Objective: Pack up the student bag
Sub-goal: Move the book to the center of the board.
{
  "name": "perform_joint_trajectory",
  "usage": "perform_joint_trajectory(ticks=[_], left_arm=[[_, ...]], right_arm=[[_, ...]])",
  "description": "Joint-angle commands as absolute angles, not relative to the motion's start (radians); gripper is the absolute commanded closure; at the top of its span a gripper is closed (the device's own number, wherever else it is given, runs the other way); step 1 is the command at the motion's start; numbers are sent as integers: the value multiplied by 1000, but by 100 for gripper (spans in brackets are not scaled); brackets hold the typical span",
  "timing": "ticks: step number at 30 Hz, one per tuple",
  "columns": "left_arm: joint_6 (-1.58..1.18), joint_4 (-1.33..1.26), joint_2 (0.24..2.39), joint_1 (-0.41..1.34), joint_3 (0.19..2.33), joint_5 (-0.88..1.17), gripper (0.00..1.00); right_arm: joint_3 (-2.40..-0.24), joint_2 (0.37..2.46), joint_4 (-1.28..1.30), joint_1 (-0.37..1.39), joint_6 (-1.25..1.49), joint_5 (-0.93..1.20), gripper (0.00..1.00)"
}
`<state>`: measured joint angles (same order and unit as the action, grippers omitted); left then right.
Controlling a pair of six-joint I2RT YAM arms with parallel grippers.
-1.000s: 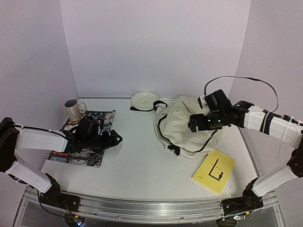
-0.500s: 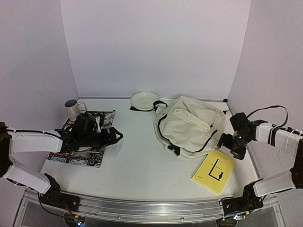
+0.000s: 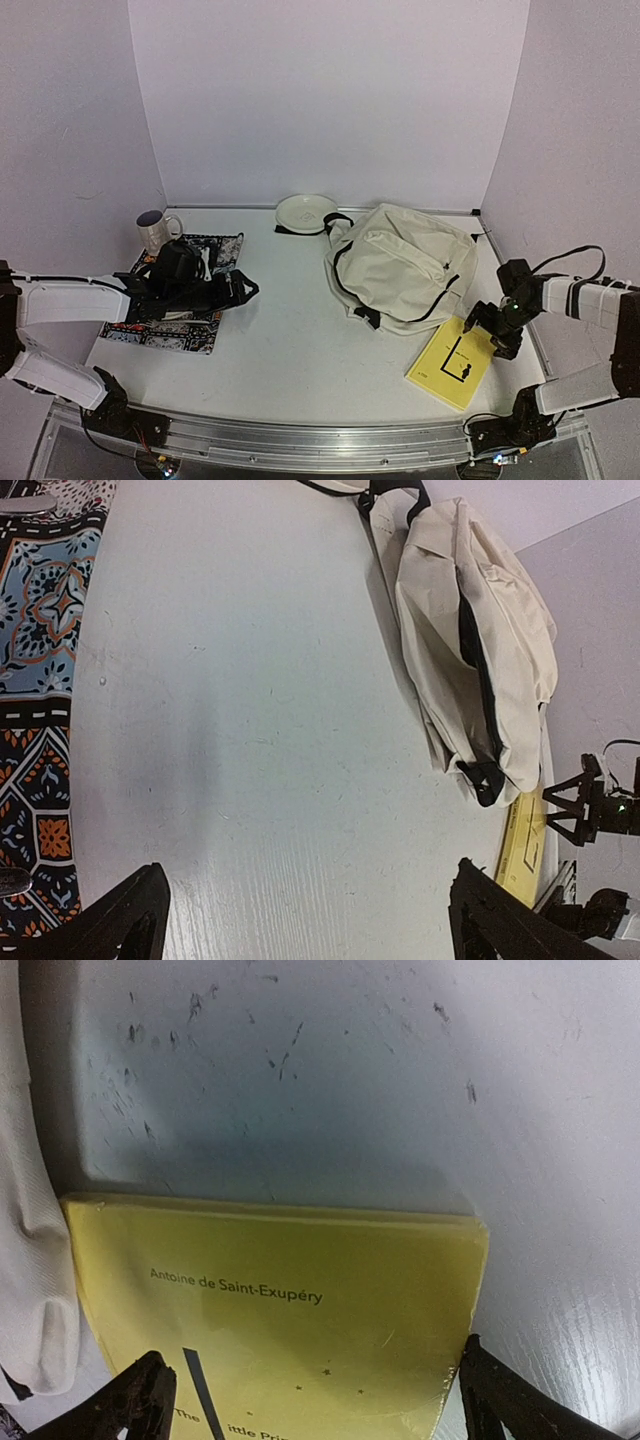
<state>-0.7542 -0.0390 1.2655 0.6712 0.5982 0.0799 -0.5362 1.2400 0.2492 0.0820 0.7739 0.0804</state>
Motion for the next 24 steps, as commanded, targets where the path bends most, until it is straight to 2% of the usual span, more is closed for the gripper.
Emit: perform_joint_trajectory(ticks=[1, 6, 11, 20, 24], left_arm=[[-749, -28, 1296, 667, 639, 111, 1], [-752, -29, 1311, 667, 643, 130, 1], [-750, -30, 1325, 674, 644, 174, 1], [-755, -32, 1360, 722, 640, 203, 2], [-755, -33, 1356, 730, 638, 195, 3]], right_arm=[[-490, 1246, 243, 134, 774, 205, 2], [-476, 1275, 166, 321, 896, 265, 2], [-543, 1395, 93, 535, 987, 277, 5], [-929, 1754, 80, 862, 977, 261, 5], [-1007, 1766, 138, 897, 936, 212, 5]])
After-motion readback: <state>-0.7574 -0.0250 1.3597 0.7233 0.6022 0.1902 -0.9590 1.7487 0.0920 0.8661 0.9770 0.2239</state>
